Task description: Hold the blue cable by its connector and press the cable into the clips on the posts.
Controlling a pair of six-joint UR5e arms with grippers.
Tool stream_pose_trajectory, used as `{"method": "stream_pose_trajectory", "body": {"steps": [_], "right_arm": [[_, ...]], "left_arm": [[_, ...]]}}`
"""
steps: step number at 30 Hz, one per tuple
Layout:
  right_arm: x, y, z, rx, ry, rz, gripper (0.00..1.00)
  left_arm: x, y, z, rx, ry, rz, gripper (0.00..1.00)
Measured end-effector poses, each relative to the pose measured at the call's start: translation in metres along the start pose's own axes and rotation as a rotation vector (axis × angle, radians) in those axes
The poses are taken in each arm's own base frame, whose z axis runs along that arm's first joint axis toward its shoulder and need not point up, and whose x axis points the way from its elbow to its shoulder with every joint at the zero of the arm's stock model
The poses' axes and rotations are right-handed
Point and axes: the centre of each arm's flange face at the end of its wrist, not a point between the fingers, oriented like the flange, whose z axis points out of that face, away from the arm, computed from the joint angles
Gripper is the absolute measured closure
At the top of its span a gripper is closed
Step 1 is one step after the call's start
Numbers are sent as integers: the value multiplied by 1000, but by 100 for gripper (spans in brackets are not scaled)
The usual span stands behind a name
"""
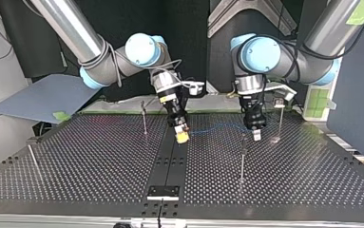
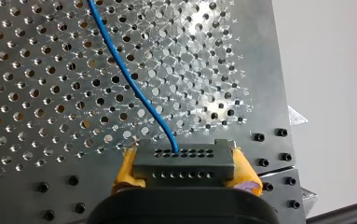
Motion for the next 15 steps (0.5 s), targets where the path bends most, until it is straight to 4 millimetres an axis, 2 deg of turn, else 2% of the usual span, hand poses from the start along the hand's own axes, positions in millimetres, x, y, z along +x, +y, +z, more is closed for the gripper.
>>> {"method": "stream_pose_trajectory", "body": {"steps": [9,15], "right_arm": [[-7,5,7,-6,-8,-3,100],[-4,8,11,-7,-2,-4,100]], "left_arm": [[-5,7,10,-12,-10,-20,100],[4,12,21,-10,3,-24,100]]}}
